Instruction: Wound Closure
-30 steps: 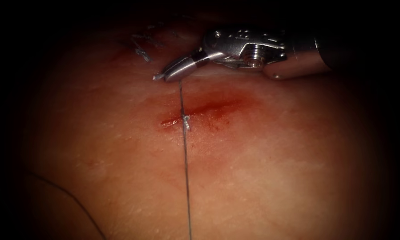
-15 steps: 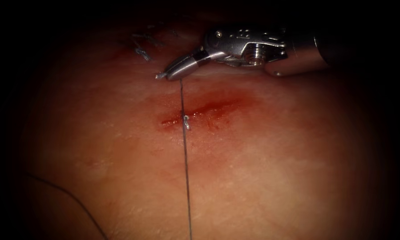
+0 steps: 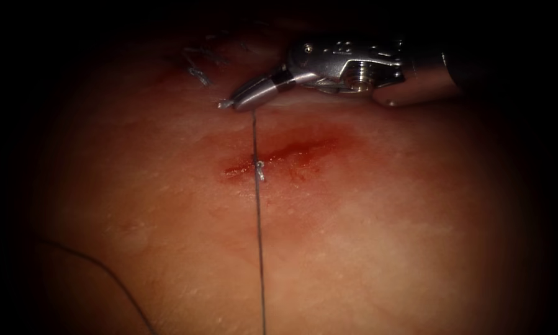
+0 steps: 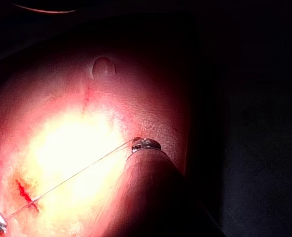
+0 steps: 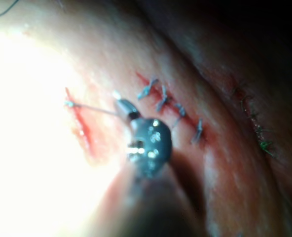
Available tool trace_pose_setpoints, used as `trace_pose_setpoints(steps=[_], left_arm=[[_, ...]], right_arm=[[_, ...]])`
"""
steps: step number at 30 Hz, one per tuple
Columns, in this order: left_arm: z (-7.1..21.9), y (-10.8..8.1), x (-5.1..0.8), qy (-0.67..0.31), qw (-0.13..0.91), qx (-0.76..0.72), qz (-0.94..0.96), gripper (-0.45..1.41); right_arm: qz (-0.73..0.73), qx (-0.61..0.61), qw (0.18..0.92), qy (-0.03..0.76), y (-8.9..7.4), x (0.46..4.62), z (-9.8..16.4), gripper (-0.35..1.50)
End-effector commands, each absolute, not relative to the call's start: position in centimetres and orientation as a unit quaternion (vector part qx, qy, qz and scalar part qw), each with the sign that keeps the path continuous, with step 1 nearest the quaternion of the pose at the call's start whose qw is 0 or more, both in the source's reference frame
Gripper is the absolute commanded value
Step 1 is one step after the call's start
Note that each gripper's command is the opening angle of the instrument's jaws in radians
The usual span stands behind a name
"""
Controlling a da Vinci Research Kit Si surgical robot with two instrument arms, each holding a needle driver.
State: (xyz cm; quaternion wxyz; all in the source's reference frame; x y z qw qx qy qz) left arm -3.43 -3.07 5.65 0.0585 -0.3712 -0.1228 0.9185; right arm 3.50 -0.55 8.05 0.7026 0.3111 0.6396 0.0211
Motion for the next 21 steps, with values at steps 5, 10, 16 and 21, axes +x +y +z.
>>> trace_pose_setpoints(steps=[5,10,16,21], left_arm=[[5.5,-2.8,-3.32,-0.110,0.077,-0.368,0.920,-0.45],[5.4,-2.4,-3.10,-0.093,0.090,-0.362,0.923,-0.45],[5.3,-1.9,-2.63,-0.071,0.113,-0.347,0.928,-0.45],[5.4,-1.5,-2.32,-0.059,0.125,-0.333,0.933,-0.45]], right_arm=[[0.055,0.297,0.702,0.645,-0.6,3.46,7.8,0.81],[0.096,0.276,0.712,0.639,-0.4,3.25,7.7,1.10],[0.173,0.205,0.750,0.604,-0.2,2.85,7.3,1.11],[0.190,0.158,0.767,0.593,-0.1,2.82,6.9,1.11]])
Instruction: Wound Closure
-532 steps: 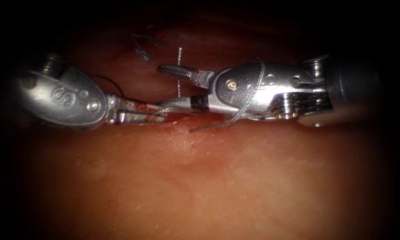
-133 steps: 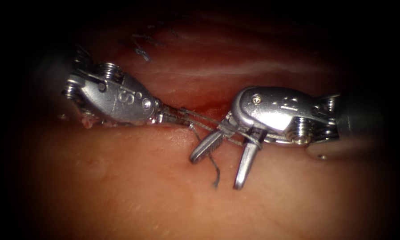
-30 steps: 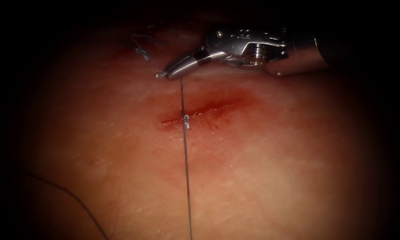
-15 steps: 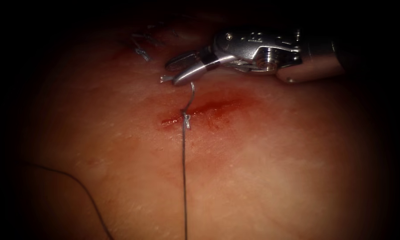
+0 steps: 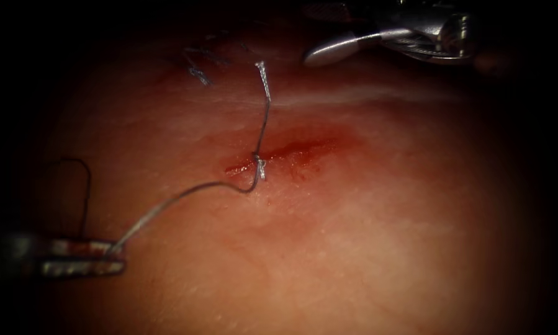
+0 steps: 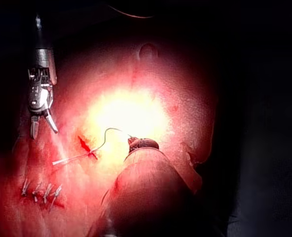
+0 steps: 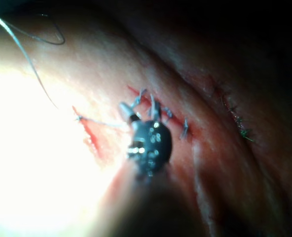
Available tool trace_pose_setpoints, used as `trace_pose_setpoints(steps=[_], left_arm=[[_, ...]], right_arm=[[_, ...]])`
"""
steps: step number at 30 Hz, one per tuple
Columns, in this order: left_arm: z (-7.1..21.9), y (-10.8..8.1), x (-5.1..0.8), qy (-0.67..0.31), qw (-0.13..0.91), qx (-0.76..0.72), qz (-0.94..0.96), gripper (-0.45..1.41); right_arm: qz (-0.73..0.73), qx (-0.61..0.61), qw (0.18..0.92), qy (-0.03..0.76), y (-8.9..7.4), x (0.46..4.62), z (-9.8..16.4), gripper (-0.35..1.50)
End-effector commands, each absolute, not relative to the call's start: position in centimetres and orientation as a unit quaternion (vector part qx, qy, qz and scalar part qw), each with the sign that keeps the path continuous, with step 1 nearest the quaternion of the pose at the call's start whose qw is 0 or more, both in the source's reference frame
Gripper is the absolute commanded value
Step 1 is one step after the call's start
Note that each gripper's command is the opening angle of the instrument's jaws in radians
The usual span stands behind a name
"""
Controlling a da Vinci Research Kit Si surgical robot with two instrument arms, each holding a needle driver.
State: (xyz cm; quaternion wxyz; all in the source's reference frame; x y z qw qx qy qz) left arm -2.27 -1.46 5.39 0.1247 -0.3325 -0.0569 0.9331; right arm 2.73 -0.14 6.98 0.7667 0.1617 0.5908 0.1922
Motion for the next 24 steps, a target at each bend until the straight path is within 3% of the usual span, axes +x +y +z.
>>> trace_pose_setpoints(steps=[1,13,24], left_arm=[[5.5,-1.5,-2.27,-0.057,0.125,-0.332,0.933,-0.45],[5.7,-0.8,-2.32,-0.044,0.120,-0.319,0.939,-0.45],[6.2,-0.5,-2.62,-0.044,0.113,-0.324,0.938,-0.45]], right_arm=[[0.189,0.151,0.769,0.592,-0.1,2.85,6.9,1.11],[0.182,0.132,0.760,0.610,-0.8,3.75,6.9,0.88],[0.160,0.142,0.754,0.621,-1.2,3.81,6.9,0.44]])
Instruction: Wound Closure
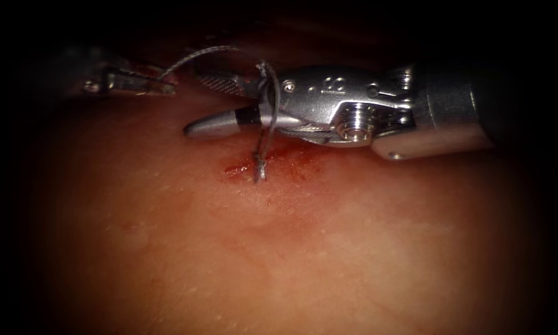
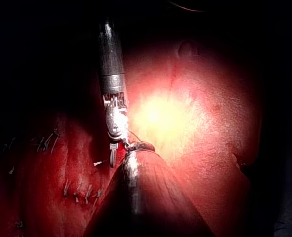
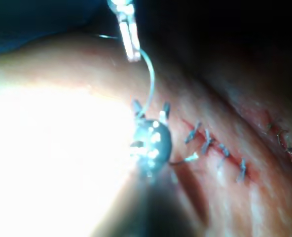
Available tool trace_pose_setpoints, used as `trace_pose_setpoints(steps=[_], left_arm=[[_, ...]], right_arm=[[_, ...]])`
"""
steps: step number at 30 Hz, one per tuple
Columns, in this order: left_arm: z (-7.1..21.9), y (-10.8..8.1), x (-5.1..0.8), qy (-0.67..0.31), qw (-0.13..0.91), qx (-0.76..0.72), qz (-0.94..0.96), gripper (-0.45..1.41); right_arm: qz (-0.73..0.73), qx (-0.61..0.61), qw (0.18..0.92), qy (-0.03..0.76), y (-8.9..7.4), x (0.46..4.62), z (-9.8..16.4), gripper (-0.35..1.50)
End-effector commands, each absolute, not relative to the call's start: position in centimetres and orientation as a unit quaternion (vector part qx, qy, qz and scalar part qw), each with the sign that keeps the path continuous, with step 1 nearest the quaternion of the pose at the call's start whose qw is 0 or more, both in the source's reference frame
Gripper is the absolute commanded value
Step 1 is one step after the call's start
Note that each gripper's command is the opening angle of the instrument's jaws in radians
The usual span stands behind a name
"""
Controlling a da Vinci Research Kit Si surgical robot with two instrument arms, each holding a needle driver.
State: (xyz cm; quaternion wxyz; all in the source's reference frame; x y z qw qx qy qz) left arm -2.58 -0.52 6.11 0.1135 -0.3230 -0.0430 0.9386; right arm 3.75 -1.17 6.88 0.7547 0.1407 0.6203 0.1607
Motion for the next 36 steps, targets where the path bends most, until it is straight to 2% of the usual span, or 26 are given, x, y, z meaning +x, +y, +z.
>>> trace_pose_setpoints(steps=[1,14,18,26,28,30,31,36], left_arm=[[6.22,-0.54,-2.64,-0.043,0.113,-0.327,0.937,-0.45],[6.87,-0.69,-2.86,-0.064,0.089,-0.318,0.942,-0.45],[6.94,-0.65,-2.88,-0.063,0.089,-0.318,0.942,-0.45],[6.94,-0.65,-2.85,-0.064,0.087,-0.319,0.942,-0.45],[6.93,-0.64,-2.83,-0.064,0.086,-0.320,0.941,-0.45],[6.92,-0.64,-2.80,-0.065,0.085,-0.320,0.941,-0.45],[6.91,-0.64,-2.78,-0.066,0.084,-0.321,0.941,-0.45],[6.87,-0.64,-2.76,-0.067,0.084,-0.321,0.941,-0.45]], right_arm=[[0.159,0.143,0.753,0.623,-1.23,3.80,6.86,0.42],[0.140,0.165,0.738,0.639,-1.40,3.50,6.64,0.37],[0.125,0.180,0.730,0.647,-1.49,3.47,6.55,0.29],[0.115,0.196,0.730,0.645,-1.56,3.44,6.49,0.25],[0.117,0.193,0.731,0.644,-1.55,3.42,6.51,0.30],[0.127,0.190,0.733,0.640,-1.52,3.39,6.55,0.54],[0.130,0.186,0.736,0.638,-1.50,3.37,6.58,0.76],[0.137,0.184,0.738,0.635,-1.47,3.38,6.63,0.98]])
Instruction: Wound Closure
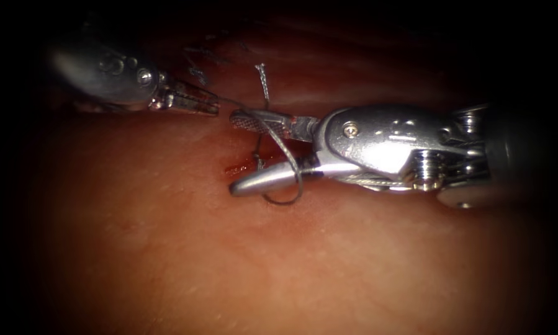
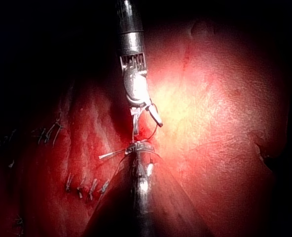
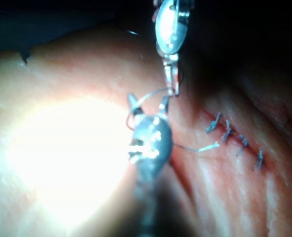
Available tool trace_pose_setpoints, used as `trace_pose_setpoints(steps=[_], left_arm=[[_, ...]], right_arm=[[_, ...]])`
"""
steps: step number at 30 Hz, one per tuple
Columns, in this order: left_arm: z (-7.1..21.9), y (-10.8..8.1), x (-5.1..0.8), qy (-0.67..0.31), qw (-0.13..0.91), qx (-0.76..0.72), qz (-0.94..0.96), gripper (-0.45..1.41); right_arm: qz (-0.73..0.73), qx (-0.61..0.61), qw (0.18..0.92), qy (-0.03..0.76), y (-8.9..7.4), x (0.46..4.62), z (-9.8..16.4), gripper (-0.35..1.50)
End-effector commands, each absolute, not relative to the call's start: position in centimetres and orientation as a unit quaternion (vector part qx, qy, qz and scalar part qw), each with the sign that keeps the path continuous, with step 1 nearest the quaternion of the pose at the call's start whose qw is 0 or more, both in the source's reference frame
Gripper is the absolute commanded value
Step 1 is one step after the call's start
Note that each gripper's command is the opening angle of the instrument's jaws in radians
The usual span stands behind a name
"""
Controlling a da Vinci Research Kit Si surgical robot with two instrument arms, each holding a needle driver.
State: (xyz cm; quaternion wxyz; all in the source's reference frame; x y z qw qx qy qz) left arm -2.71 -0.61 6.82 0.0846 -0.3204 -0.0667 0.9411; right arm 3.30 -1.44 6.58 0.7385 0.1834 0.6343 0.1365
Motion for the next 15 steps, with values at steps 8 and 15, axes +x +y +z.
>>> trace_pose_setpoints(steps=[8,15], left_arm=[[6.88,-0.60,-2.78,-0.069,0.084,-0.322,0.940,-0.45],[6.98,-0.56,-2.81,-0.067,0.083,-0.323,0.941,-0.45]], right_arm=[[0.139,0.188,0.737,0.634,-1.52,3.42,6.61,0.89],[0.135,0.196,0.735,0.635,-1.55,3.43,6.59,0.81]])
